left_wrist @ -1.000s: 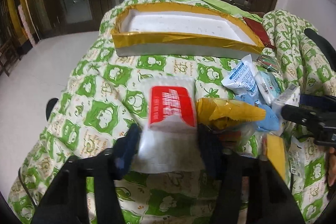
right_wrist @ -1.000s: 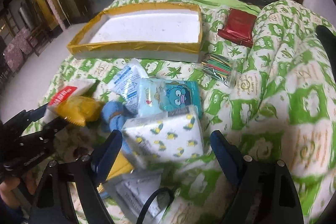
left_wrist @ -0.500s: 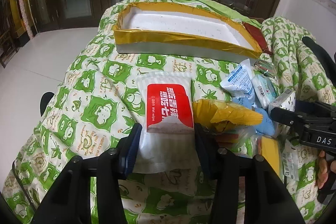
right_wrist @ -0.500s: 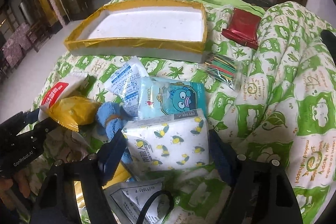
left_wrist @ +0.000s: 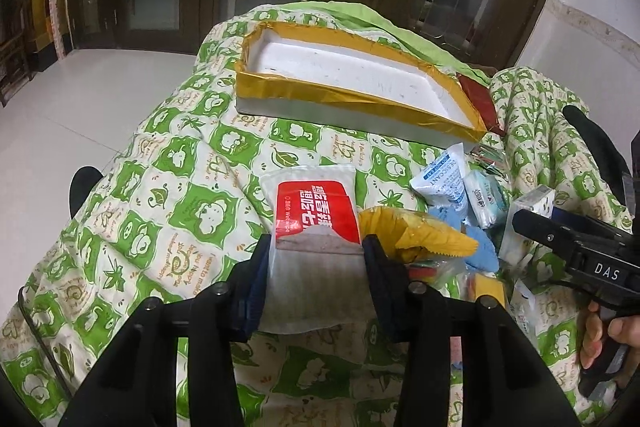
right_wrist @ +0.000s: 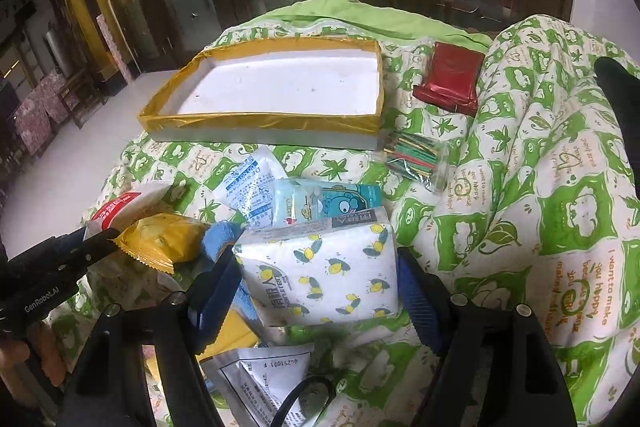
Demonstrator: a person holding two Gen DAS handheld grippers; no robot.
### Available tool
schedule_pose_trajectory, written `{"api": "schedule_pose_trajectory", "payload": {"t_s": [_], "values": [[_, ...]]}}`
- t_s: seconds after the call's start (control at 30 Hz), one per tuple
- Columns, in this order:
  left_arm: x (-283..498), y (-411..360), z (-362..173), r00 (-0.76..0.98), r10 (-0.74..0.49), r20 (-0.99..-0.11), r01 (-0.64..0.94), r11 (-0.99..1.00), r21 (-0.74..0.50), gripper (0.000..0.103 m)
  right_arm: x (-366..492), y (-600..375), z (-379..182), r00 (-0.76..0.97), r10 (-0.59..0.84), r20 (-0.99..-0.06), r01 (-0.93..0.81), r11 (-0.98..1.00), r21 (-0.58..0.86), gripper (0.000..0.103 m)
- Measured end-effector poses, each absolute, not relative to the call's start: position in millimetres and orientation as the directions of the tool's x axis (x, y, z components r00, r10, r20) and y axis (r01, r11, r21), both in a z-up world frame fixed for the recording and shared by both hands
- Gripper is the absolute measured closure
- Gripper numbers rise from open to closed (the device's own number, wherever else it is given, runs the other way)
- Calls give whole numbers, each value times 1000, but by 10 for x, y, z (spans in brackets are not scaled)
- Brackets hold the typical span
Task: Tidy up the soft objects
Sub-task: 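Lift the wet-wipe pack with the left tool while the right tool lifts the tissue pack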
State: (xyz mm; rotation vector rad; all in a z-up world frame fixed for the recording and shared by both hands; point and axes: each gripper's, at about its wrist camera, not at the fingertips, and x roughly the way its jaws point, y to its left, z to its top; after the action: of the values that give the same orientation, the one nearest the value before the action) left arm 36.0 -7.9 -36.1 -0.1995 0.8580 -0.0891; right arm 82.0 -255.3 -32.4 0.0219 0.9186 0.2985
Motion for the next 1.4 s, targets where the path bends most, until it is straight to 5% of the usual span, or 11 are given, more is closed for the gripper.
{"api": "schedule_pose_trajectory", "payload": {"t_s": [1.4], "values": [[241,22,-192,711,-179,-680,-8,965,-263,59,776,-2568,-295,587,281,-760,-249,955,161,23]]}}
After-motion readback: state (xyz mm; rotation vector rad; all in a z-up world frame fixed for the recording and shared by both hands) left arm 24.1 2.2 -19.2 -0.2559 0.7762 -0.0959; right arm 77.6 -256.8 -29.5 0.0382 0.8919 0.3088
